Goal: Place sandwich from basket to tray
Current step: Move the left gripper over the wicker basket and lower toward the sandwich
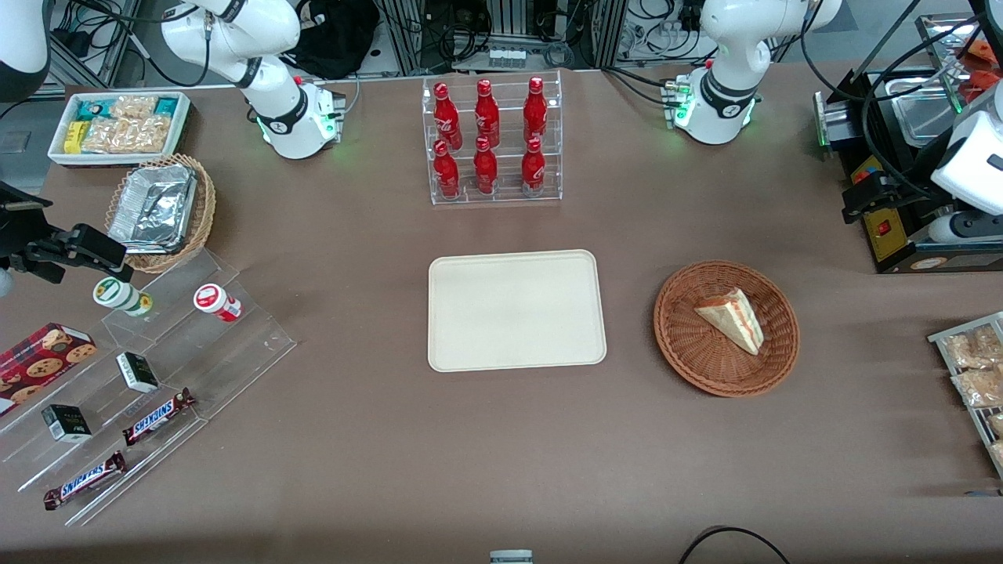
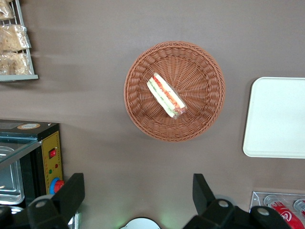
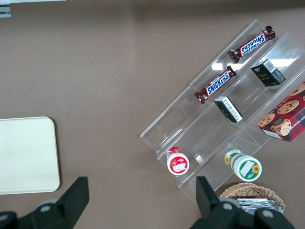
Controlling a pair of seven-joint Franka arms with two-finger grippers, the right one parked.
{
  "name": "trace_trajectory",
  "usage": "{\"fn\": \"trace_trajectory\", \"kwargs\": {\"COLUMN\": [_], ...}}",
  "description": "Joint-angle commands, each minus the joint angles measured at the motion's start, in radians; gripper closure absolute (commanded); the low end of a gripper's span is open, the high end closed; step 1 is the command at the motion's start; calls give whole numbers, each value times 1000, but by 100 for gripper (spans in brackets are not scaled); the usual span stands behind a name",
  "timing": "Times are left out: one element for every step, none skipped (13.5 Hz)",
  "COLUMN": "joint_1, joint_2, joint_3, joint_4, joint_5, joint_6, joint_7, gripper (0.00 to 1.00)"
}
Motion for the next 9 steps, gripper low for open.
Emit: {"fn": "trace_trajectory", "kwargs": {"joint_1": [1, 1, 3, 3, 3, -3, -17, -22, -23], "joint_2": [13, 16, 32, 57, 103, 133, 144, 145, 140], "joint_3": [-9, -11, -12, -12, -12, -14, -14, -14, -14], "joint_4": [25, 24, 19, 15, 4, -16, -57, -108, -167], "joint_5": [45, 47, 48, 48, 47, 48, 48, 48, 48], "joint_6": [-3, -3, -2, -2, 0, 32, 85, 140, 202], "joint_7": [3, 1, 1, -2, -3, -3, -8, -16, -35], "gripper": [0, 0, 0, 0, 0, 0, 0, 0, 0]}}
